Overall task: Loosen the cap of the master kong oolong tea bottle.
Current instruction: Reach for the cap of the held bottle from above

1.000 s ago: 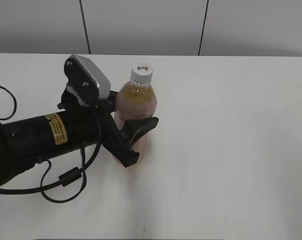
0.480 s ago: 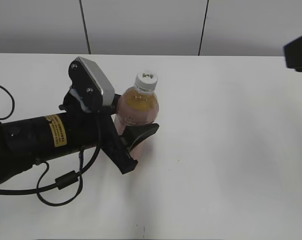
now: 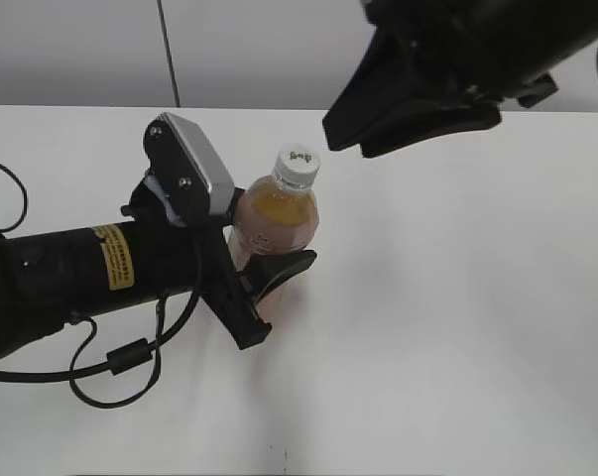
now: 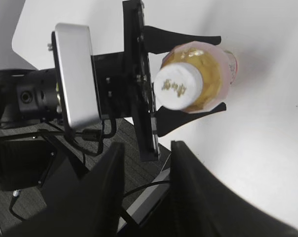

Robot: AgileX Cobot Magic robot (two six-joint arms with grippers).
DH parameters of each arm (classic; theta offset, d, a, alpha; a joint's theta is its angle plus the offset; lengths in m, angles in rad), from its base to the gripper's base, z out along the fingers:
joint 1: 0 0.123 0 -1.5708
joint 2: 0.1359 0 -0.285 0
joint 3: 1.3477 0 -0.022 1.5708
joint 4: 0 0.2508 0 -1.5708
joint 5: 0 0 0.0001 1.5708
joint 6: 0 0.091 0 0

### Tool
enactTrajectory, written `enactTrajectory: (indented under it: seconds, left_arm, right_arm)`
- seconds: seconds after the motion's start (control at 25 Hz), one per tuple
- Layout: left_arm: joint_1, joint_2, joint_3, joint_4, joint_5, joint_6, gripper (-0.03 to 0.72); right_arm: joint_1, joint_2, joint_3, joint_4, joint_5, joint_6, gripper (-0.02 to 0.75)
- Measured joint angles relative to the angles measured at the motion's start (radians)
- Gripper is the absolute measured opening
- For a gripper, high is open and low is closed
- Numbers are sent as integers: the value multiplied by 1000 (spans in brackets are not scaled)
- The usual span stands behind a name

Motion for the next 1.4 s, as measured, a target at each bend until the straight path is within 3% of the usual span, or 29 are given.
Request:
enactTrajectory:
  seconds: [0.36, 0.56, 0.68, 0.88, 1.4]
  left_arm:
    - [0, 0, -7, 4, 76, 28, 433]
    - [0, 0, -7, 4, 78, 47, 433]
    - [0, 0, -7, 4, 78, 59, 433]
    - [0, 0, -7, 4, 78, 70, 433]
    - [0, 0, -7, -9, 83, 74, 433]
  right_arm:
    - [20, 146, -130, -100, 49, 309, 278]
    - [20, 180, -131, -114, 38, 495, 456]
    - [20, 203, -132, -92, 1, 602, 496]
    - [20, 243, -132, -18, -11, 648, 496]
    - [20, 249, -132, -48, -5, 685, 421]
